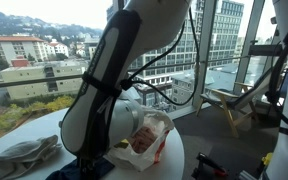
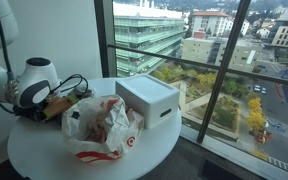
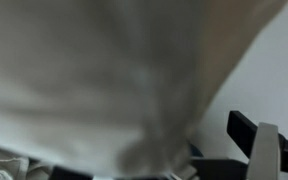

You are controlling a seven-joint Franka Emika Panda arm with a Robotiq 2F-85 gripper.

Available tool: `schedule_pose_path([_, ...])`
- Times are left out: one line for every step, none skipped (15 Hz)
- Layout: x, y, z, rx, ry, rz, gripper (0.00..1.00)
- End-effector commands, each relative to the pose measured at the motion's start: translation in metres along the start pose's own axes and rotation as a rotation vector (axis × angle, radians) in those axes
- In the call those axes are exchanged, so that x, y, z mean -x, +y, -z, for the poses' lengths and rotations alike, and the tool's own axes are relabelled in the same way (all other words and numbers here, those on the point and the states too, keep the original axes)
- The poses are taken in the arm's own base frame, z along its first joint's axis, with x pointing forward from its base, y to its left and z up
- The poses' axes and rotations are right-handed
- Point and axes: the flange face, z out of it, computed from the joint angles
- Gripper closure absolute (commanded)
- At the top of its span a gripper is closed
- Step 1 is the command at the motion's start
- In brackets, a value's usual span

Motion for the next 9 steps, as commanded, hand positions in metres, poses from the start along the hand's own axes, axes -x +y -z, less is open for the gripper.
schedule_pose_path([0.001, 0.002, -0.025, 0.032, 0.0, 0.102, 0.0])
schedule_pose_path([0.003, 0.003, -0.03, 0.037, -0.003, 0.123, 0.0])
schedule_pose_path([0.006, 0.005, -0.035, 0.04, -0.009, 0.133, 0.0])
schedule_pose_path([0.006, 0.007, -0.038, 0.056, -0.008, 0.143, 0.0])
schedule_pose_path([0.007, 0.011, -0.04, 0.073, -0.011, 0.147, 0.0])
schedule_pose_path([0.007, 0.015, -0.04, 0.089, -0.019, 0.144, 0.0])
schedule_pose_path([0.007, 0.019, -0.041, 0.107, -0.022, 0.141, 0.0])
schedule_pose_path([0.006, 0.022, -0.042, 0.124, -0.028, 0.13, 0.0])
schedule_pose_path([0.003, 0.025, -0.043, 0.141, -0.03, 0.121, 0.0])
